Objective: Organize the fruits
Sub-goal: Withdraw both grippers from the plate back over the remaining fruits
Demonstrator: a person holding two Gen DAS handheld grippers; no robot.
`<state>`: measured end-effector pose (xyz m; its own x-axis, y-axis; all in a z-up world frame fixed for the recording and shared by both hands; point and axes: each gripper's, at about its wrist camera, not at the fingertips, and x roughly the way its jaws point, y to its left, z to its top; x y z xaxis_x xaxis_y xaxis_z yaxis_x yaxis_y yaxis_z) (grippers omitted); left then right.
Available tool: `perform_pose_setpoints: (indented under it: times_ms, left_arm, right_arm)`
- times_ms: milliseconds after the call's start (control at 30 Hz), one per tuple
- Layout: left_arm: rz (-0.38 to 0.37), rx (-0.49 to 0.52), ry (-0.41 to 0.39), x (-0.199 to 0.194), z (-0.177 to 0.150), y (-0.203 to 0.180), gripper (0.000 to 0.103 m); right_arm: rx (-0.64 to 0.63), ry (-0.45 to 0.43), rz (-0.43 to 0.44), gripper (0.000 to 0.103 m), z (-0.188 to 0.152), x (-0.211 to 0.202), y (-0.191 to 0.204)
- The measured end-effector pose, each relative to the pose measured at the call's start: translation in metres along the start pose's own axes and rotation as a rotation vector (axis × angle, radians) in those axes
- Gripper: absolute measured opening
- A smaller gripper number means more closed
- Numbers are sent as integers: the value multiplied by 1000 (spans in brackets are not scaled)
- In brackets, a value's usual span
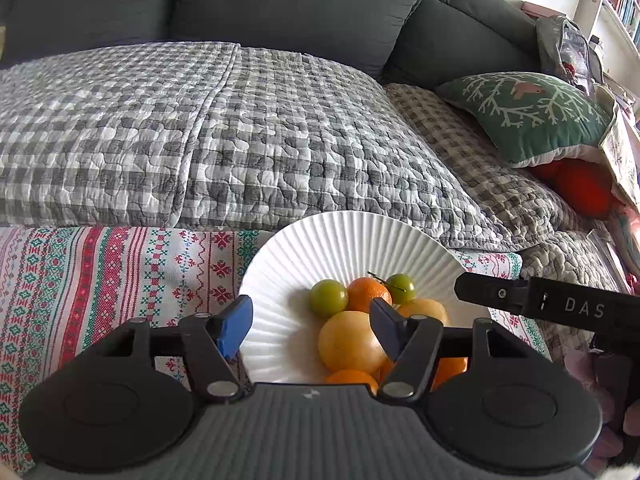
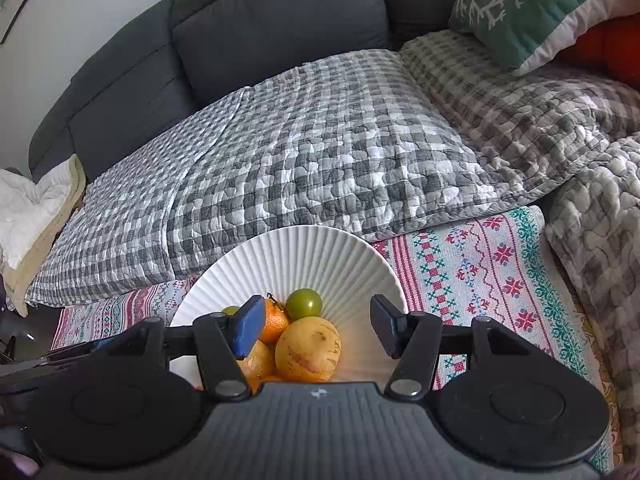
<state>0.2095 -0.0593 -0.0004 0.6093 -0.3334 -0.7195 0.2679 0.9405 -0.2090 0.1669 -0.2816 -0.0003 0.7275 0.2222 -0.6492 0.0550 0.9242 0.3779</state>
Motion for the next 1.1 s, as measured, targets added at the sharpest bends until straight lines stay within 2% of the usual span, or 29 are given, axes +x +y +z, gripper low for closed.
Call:
perform_pose_setpoints:
  times_ms: [233,300,367,533,833,1100]
  left_arm:
    - [17,25,-19,-37,-21,1,78]
    - [23,40,-19,-47,-30,0,81]
    - [29,55,-18,-56,-38,-2,85]
    - [50,78,-13,-78,-59,-6,94]
    - [93,162,14,-104,-95,-19,94]
    - [117,221,49,-111,-124,-26,94]
  right_arm:
    - [6,-10,-21,73,-17,-32,-2]
    - [-1,-7,-37,76,-24,-39,-1]
    - [-7,-6,-51,84,-31,-46,1]
    - [-3,5,-61,93,-49,-65,4]
    - [-98,15,-95,101,-82,-88,23]
    - [-156,28,-108,102,-109,-95,35]
